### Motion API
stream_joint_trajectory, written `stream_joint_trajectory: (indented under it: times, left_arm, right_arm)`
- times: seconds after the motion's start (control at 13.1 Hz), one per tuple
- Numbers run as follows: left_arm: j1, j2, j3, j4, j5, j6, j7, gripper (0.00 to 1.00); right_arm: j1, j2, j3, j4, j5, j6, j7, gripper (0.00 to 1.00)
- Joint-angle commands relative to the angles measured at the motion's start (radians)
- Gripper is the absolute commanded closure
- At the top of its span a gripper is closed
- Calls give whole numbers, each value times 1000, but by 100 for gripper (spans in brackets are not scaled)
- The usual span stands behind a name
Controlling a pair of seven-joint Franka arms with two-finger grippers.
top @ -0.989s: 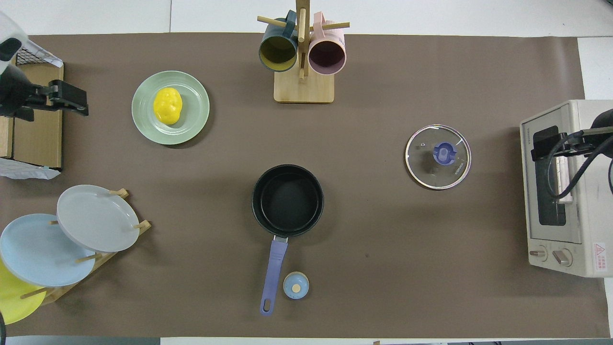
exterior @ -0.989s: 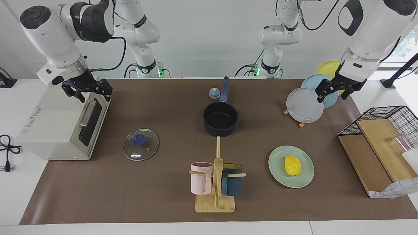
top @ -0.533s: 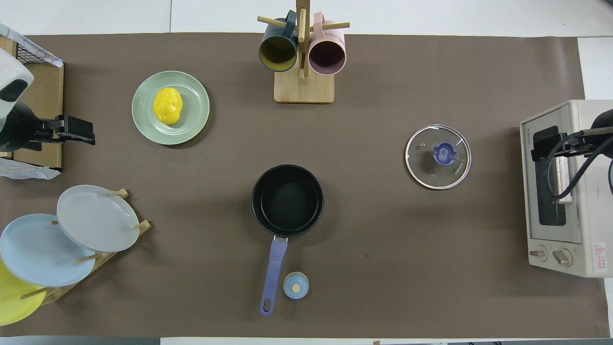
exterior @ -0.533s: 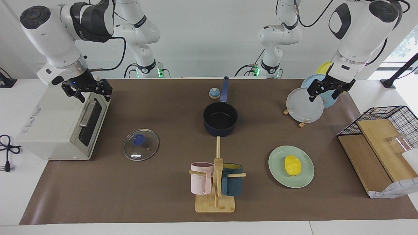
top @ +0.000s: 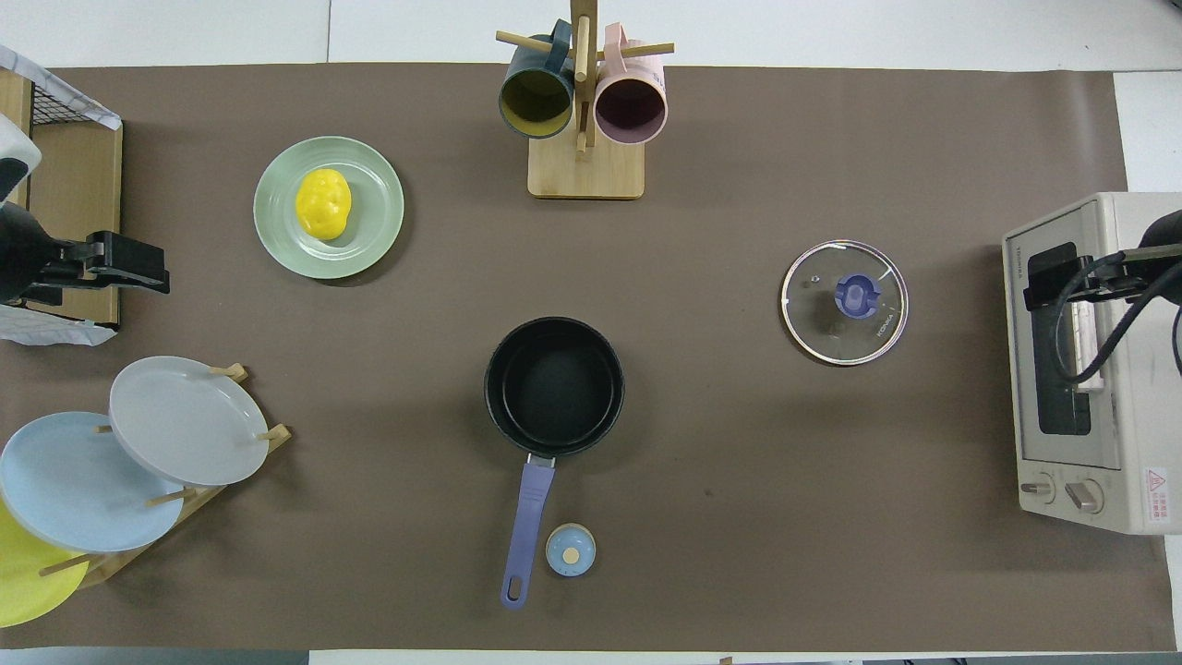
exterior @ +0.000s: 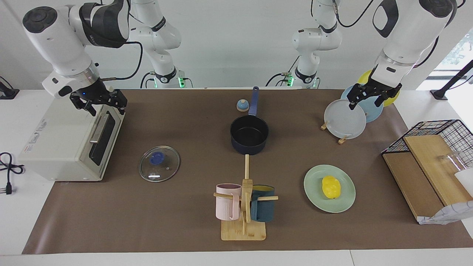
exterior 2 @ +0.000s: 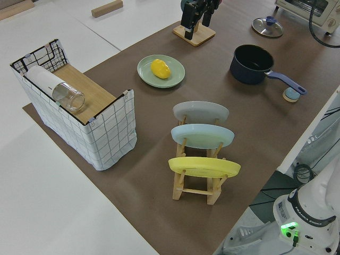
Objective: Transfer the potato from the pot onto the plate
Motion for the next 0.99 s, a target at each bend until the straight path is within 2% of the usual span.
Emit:
stream_joint_trajectory:
  times: [0.0, 0.15, 0.91]
  left_arm:
    - [-7, 10, 3, 6, -12, -12, 1, 0]
    - [-1, 11, 5, 3, -54, 28, -7, 0]
    - [2, 11, 6, -5, -58, 31, 1, 0]
  right_arm:
    - [8, -8, -10, -7, 1, -6, -16, 0]
    - [8, -8, -10, -7, 1, -6, -16, 0]
    - [8, -10, -10, -7, 1, -4, -16, 0]
